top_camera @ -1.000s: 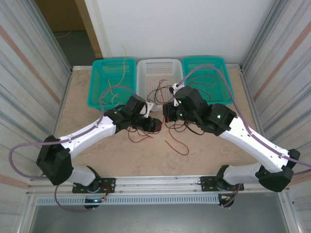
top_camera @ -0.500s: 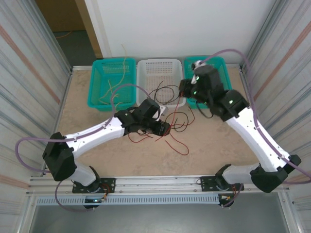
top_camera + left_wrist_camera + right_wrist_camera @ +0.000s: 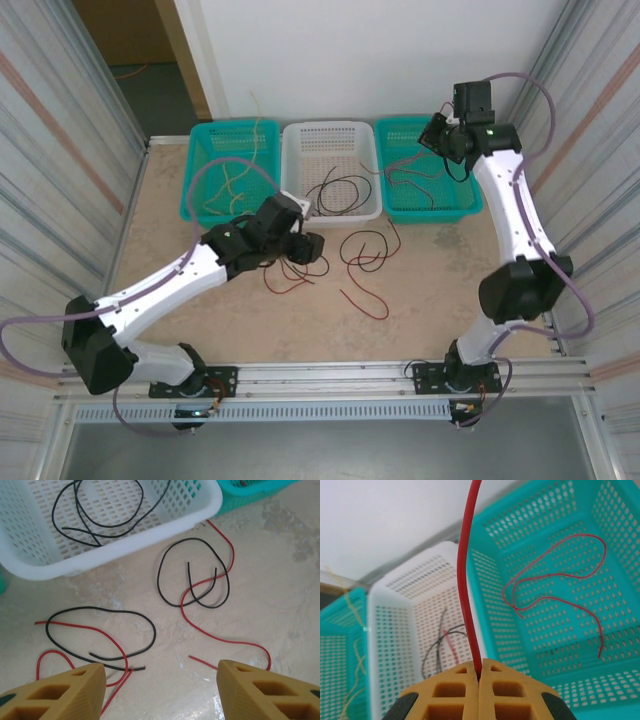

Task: Untangle the cables

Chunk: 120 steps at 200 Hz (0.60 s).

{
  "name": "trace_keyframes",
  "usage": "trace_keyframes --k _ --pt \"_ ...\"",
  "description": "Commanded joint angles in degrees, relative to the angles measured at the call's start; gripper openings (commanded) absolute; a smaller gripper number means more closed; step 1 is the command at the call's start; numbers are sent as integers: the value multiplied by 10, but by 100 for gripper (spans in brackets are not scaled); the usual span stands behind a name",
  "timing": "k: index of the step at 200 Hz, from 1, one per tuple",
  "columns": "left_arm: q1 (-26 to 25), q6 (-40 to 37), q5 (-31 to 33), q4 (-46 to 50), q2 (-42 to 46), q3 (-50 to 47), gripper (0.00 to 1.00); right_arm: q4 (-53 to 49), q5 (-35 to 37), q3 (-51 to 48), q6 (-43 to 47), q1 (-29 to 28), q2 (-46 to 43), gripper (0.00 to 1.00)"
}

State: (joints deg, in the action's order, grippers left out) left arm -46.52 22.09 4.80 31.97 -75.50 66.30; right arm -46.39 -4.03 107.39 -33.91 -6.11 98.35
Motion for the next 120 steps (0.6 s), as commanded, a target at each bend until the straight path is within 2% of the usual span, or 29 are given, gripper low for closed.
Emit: trace_keyframes --k 1,38,63,91,120 --pt "37 17 -52 -13 14 -31 60 -17 -15 35 16 17 33 1" --pt "57 20 -69 -15 27 -48 60 -24 1 44 29 38 74 2" --pt "60 19 -73 -15 27 -51 60 -40 50 57 35 50 77 0" --pt "64 24 -80 -20 25 -57 60 -34 34 37 19 75 65 0" --pt "71 29 -95 -20 5 -55 59 -33 43 20 19 77 62 0"
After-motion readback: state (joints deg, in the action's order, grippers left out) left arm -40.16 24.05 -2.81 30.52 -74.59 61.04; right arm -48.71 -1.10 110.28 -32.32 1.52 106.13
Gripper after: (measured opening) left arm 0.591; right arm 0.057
